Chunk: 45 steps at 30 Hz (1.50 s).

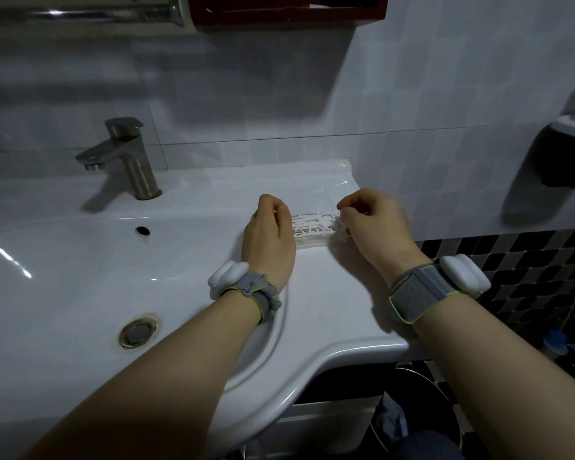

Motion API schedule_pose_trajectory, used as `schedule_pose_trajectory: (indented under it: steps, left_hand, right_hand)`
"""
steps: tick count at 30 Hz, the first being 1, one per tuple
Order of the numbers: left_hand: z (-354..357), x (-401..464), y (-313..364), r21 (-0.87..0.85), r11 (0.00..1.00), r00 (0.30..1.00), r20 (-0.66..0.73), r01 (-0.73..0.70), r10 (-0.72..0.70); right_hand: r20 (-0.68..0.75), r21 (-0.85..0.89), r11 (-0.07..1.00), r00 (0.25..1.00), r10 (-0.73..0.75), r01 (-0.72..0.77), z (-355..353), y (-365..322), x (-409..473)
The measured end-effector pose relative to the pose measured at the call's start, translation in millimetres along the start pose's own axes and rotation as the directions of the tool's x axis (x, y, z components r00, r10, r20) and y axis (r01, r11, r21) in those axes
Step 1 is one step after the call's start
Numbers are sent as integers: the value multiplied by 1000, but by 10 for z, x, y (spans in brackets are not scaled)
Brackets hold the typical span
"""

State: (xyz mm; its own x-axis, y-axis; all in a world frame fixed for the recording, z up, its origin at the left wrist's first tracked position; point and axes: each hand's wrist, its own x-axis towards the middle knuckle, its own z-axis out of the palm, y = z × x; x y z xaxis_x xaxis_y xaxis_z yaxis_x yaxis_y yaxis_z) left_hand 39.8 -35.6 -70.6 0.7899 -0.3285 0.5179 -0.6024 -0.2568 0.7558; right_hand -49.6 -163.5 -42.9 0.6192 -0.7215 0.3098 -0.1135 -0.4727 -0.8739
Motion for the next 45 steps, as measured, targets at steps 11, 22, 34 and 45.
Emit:
schedule_pose_trajectory:
  steps: [11,22,34,45]
  left_hand:
    - [1,5,-17,-5,999,999,2,42,-42]
    - [-8,10,-2,-14,999,999,-6,48,-48]
    - [-4,6,-12,-25,999,1000,-7,21,-21]
    - [-6,3,19,-77,994,997,-2,73,-74]
  right_hand:
    - [-2,-158,987,1000,-25,24,-3,-5,-6]
    - [-5,-160,987,1000,-29,27,15,-2,8]
    - [-29,-209,977,998,-50,43,34,1,21]
    - [-16,-123,992,999,-42,40,40,-12,13]
